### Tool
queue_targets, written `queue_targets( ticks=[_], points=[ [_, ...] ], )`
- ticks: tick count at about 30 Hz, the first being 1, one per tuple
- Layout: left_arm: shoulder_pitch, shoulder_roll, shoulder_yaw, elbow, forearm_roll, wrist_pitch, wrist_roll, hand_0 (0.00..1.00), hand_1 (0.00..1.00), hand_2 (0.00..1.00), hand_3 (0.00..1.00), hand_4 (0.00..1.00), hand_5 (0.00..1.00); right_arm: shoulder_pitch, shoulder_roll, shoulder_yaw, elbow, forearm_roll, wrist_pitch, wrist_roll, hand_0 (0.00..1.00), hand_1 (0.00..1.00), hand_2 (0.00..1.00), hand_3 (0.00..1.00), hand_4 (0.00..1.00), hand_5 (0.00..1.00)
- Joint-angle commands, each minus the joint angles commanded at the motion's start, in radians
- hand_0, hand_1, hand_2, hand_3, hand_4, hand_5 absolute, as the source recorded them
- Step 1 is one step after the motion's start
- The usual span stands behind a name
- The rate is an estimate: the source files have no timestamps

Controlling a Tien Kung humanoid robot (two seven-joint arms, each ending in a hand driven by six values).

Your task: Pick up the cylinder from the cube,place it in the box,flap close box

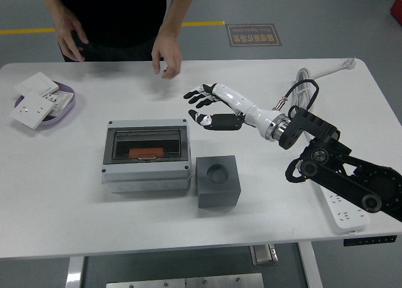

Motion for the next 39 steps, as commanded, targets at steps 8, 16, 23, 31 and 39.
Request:
queue_targets(
  ticks=[8, 16, 23, 31, 39],
  points=[
    [0.000, -0.003, 0.027, 0.000, -0.033, 0.003, -0.003, 0.603, 0.591, 0.572, 0.565, 0.576, 0.158, -0.199, 0.060, 0.275, -0.008, -0.028, -0.044, 0.071, 0.767, 0.711, 0.764, 0.776, 0.616, 0.391],
    [-0.001, -0.003, 0.043, 0.000, -0.054, 0.005, -0.004, 0.603, 0.591, 0.572, 0.565, 0.576, 0.158, -0.400, 0.115, 0.544, -0.036, 0.054, -0.063, 0.140, 0.766, 0.704, 0.758, 0.750, 0.615, 0.391],
    [-0.004, 0.000, 0.047, 0.000, -0.060, 0.004, -0.004, 0.603, 0.591, 0.572, 0.564, 0.577, 0.159, -0.477, 0.141, 0.745, -0.064, 0.081, -0.085, 0.172, 0.761, 0.693, 0.745, 0.731, 0.658, 0.399],
    [-0.002, 0.009, 0.051, 0.000, -0.067, 0.003, -0.003, 0.603, 0.592, 0.573, 0.565, 0.580, 0.161, -0.489, 0.155, 0.845, -0.083, 0.128, -0.090, 0.218, 0.752, 0.685, 0.731, 0.705, 0.684, 0.414],
    [0.017, 0.015, 0.060, 0.000, -0.079, 0.004, -0.001, 0.603, 0.592, 0.573, 0.565, 0.583, 0.164, -0.502, 0.189, 0.805, -0.108, 0.196, -0.050, 0.284, 0.752, 0.686, 0.728, 0.706, 0.715, 0.428]
  ],
)
